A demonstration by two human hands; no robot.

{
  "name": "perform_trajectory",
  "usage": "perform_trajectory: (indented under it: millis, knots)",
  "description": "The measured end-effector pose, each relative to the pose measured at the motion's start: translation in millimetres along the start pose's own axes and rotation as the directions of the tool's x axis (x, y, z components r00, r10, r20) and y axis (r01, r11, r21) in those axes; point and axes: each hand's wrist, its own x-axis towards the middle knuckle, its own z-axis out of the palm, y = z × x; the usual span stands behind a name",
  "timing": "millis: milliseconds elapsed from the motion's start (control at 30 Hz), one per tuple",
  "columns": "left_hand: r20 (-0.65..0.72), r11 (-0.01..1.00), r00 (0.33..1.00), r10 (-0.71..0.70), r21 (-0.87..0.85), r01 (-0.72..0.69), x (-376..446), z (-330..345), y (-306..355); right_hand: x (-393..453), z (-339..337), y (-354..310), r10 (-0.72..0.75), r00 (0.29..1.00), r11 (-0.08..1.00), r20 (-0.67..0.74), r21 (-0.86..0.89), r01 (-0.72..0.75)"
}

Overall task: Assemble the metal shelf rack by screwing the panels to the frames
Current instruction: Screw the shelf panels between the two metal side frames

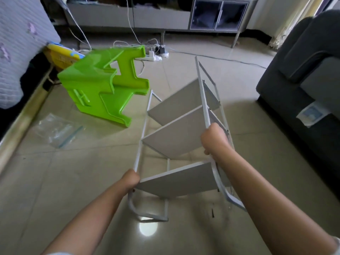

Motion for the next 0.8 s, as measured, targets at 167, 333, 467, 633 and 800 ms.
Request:
perform_trajectory:
  millis: [167,333,467,633,800]
  knots:
    - [0.146,0.969,0.989,-0.006,-0.245,0.042,14,-10,-22,-11,37,-53,0.011,0.993,0.960,0.119,0.276,-0.044]
    - [0.225,0.807,0.974,0.011,-0.578,0.125,37,-13,-65,-21,89,-97,0.008,0.983,0.906,0.186,0.414,-0.086]
    - [0.270,0.772,0.963,-0.006,-0.611,0.176,23,-18,-78,-29,122,-119,-0.014,0.965,0.909,0.264,0.405,-0.098]
    - [0.253,0.753,0.967,-0.041,-0.629,0.196,30,-52,-109,-39,160,-134,-0.036,0.952,0.913,0.305,0.397,-0.093]
    - [-0.046,0.868,0.990,-0.132,-0.487,0.093,27,-104,-122,-28,168,-136,-0.025,0.950,0.906,0.313,0.408,-0.111]
